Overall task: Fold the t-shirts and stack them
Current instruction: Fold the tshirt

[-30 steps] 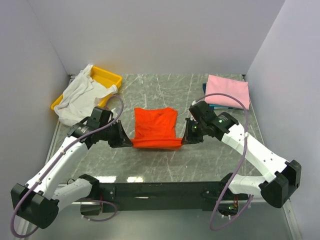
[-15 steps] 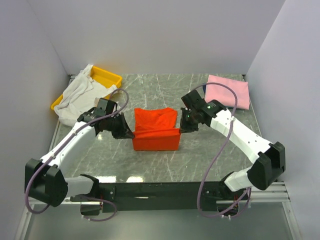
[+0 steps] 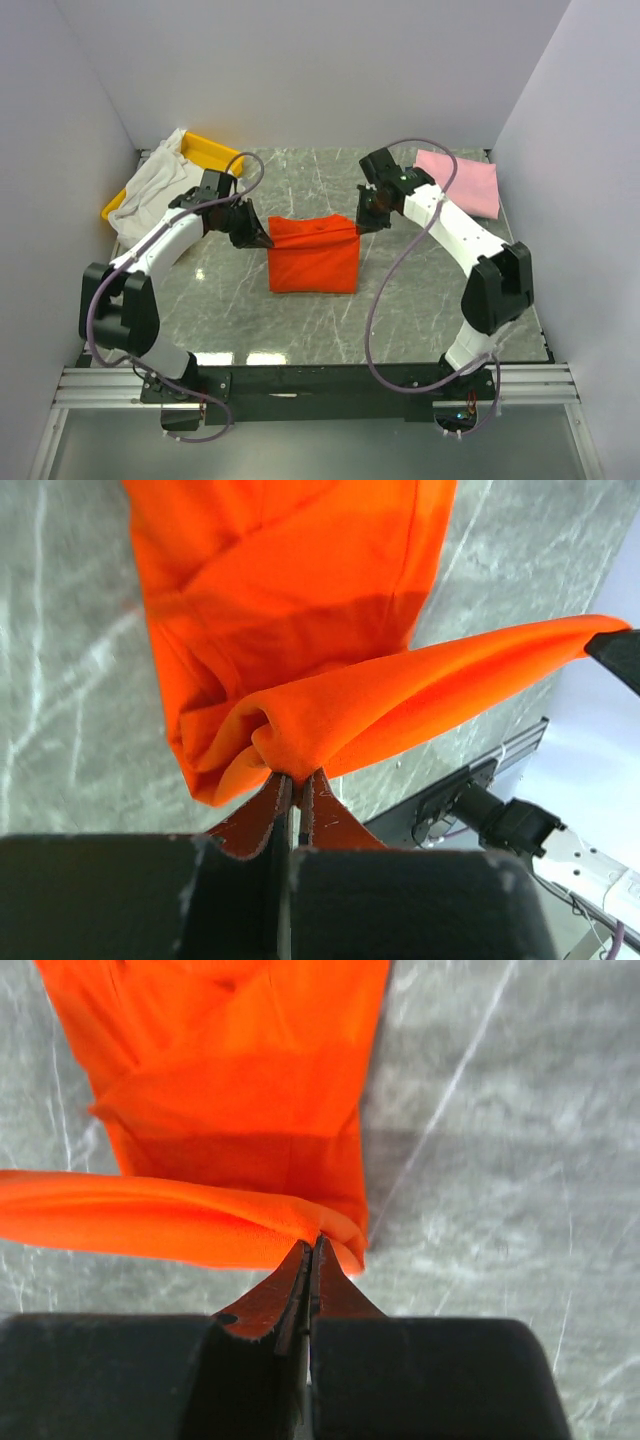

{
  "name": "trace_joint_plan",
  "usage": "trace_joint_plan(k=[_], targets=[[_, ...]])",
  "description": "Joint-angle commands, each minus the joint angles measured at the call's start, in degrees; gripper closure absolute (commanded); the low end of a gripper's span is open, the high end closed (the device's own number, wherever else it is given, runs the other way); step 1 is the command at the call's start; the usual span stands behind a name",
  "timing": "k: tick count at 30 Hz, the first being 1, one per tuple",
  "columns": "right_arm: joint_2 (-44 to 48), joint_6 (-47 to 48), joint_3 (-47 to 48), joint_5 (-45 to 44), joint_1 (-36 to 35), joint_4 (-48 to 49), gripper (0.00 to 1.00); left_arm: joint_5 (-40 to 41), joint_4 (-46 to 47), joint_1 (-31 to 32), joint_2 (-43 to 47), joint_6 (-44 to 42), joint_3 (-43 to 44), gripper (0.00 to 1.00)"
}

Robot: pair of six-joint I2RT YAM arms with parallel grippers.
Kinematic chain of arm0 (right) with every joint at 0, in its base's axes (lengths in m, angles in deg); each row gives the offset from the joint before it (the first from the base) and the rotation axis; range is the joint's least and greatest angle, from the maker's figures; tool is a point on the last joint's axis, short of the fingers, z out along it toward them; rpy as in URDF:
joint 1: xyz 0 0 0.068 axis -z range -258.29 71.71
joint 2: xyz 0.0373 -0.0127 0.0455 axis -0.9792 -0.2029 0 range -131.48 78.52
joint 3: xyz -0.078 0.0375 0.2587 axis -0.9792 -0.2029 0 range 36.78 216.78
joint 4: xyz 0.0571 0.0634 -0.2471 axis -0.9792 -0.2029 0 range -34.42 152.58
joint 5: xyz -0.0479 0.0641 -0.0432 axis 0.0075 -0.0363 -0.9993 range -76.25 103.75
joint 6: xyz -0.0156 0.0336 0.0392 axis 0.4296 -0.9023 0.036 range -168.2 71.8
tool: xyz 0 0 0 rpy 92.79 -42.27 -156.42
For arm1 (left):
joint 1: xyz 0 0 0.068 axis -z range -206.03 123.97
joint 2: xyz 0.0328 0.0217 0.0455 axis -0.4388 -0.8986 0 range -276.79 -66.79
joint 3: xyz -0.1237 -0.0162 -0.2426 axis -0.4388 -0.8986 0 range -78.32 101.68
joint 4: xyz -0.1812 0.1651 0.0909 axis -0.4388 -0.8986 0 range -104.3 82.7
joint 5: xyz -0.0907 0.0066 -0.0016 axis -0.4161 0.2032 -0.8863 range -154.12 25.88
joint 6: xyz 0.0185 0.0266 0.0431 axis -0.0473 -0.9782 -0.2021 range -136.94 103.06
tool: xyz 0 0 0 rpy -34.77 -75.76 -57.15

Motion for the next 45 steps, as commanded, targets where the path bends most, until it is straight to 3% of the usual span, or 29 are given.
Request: trace_joint_plan(k=[1,17,33,35,36,37,38,39,40,41,42,43,45], targets=[[-3.51,3.23,6.02,-3.38,1.86,0.75,1.00,0.46,0.96,-1.53,-2.84,-3.40,4.31,1.00],[-18.91,5.95,20.61,-2.86,4.94,-0.39,1.00,-1.74,4.66,-4.70,-17.51,-5.24,12.22,1.00],[-28.31,7.19,29.57,-2.50,6.26,-1.61,1.00,-0.86,6.06,-6.81,-24.55,-4.11,17.41,1.00],[-29.45,7.19,30.63,-2.50,6.26,-1.71,1.00,-0.77,7.20,-7.07,-24.90,-3.06,17.67,0.96],[-29.81,7.27,32.03,-2.50,6.35,-1.80,1.00,-0.42,7.64,-7.07,-24.99,-2.70,17.85,0.87],[-30.68,7.62,33.00,-1.20,6.26,-1.80,0.97,0.10,7.90,-7.07,-24.99,-2.35,18.37,0.82],[-31.30,7.80,34.14,-0.84,6.35,-1.80,0.78,0.98,8.25,-7.07,-25.08,-1.82,18.90,0.74],[-31.91,8.15,36.94,-0.31,6.52,-1.71,0.67,2.90,8.26,-7.16,-25.17,-1.64,19.51,0.59],[-33.22,8.41,38.70,1.35,6.61,-1.71,0.59,3.96,8.34,-7.16,-25.17,-1.47,21.08,0.52],[-33.93,8.42,40.64,2.41,6.96,-2.06,0.36,4.67,8.69,-7.16,-24.91,-1.03,21.80,0.45],[-35.07,8.33,44.14,3.81,7.66,-2.41,0.26,5.72,9.31,-7.16,-24.82,-0.77,23.11,0.36],[-35.34,7.98,45.30,5.83,8.01,-2.32,0.20,5.91,9.75,-7.16,-24.56,-0.33,23.56,0.33],[-33.87,7.98,44.79,7.07,8.54,-0.75,0.18,5.47,11.32,-7.16,-23.42,-0.15,23.91,0.29]])
